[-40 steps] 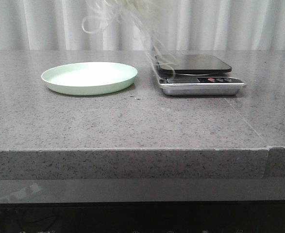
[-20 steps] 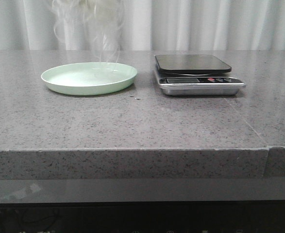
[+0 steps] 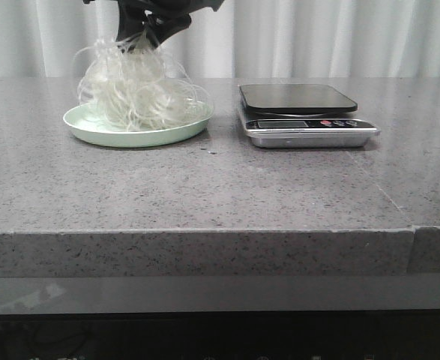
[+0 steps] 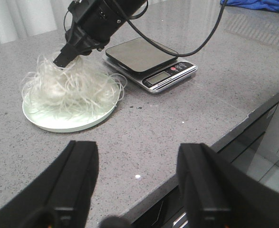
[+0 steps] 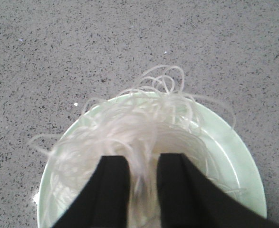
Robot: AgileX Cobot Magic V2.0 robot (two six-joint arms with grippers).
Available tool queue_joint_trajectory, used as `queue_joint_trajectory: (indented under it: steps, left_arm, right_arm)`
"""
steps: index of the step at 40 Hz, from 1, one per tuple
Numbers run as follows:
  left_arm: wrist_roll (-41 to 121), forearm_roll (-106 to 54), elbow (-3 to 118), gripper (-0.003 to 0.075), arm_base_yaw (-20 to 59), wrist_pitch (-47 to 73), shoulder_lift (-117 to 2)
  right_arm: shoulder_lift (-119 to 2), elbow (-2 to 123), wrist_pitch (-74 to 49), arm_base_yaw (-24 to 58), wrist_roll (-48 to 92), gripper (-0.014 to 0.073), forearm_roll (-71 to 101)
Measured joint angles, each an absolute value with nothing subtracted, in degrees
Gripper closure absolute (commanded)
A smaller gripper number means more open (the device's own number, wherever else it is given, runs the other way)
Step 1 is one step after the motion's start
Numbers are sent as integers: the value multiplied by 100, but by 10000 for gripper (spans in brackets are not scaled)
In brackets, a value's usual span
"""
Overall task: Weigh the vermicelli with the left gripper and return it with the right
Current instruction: 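Carry the vermicelli with the right gripper and lower it onto the plate, then open the right gripper and withdraw it from the plate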
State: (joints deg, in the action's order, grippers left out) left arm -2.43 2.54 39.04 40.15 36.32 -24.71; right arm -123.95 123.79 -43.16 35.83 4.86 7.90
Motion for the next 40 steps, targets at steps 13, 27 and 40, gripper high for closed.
queue_joint_trajectory:
  steps: [13,27,40]
  left_arm:
    - [-243,254,3904,261,4015,3632,-2471]
    - [-243,254,3904,261,4015,3632,-2471]
    - [-243,254,3904,261,4015,3632,-2471]
  right_arm:
    - [-11936,12379,-4708,3588,444,137,798]
    - [-10230,11626,-5516,3588,-239,137,468]
    - [-7951,8483,-4420,3566,-275,137,298]
